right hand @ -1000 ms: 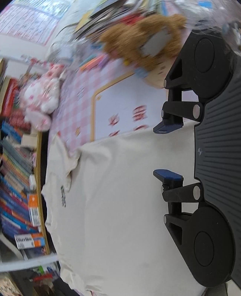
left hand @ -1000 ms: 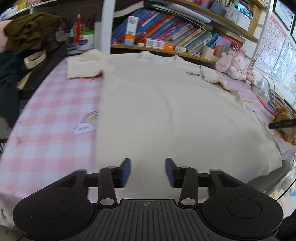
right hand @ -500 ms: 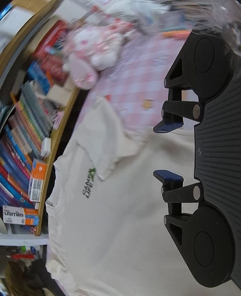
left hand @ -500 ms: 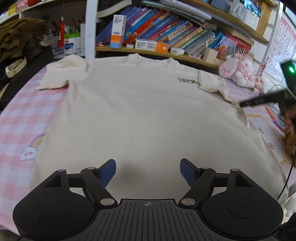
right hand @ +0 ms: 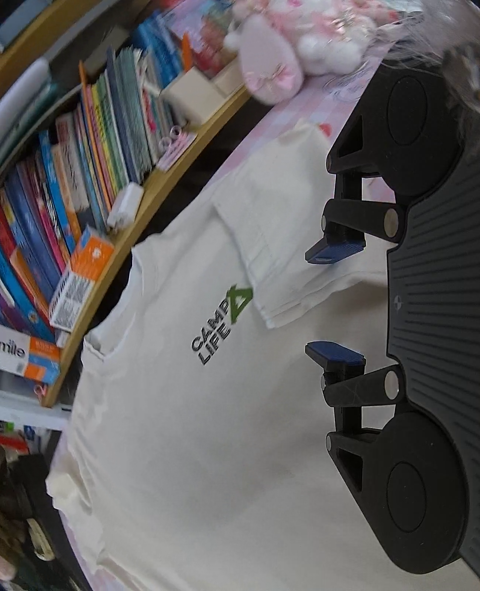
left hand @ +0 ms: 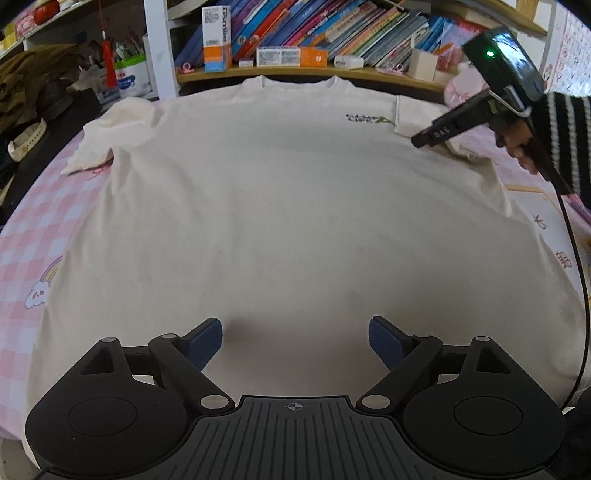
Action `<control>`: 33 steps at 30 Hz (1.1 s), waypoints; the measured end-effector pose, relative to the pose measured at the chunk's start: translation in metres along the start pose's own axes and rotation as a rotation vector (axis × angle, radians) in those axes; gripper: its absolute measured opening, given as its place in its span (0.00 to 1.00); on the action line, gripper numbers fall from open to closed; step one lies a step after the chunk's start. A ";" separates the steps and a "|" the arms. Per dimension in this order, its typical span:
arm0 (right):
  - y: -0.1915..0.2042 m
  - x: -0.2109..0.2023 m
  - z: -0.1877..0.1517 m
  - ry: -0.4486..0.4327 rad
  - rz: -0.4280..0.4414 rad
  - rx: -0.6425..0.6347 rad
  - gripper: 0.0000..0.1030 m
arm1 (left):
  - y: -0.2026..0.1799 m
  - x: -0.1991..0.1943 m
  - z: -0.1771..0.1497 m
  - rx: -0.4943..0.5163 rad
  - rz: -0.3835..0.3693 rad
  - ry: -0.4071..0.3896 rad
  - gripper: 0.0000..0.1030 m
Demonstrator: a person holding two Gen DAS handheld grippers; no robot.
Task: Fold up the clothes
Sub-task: 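Release the hem with both grippers and grasp the sleeve with the right gripper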
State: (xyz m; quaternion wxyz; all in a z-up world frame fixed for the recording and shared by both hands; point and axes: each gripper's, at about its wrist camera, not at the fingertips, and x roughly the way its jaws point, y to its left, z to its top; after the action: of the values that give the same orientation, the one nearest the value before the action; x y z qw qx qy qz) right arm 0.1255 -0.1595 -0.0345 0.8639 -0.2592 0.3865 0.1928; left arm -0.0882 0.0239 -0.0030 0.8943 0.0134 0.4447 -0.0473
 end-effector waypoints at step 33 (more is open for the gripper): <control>-0.230 -0.016 -0.083 -0.008 0.034 0.928 0.44 | -0.013 0.006 0.017 -0.002 0.048 0.065 0.86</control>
State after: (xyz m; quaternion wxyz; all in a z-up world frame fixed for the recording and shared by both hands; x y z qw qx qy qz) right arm 0.1915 -0.3932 -0.0003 0.8867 0.1618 0.4328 0.0145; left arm -0.0723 0.0095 0.0024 0.8803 0.0246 0.4731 -0.0251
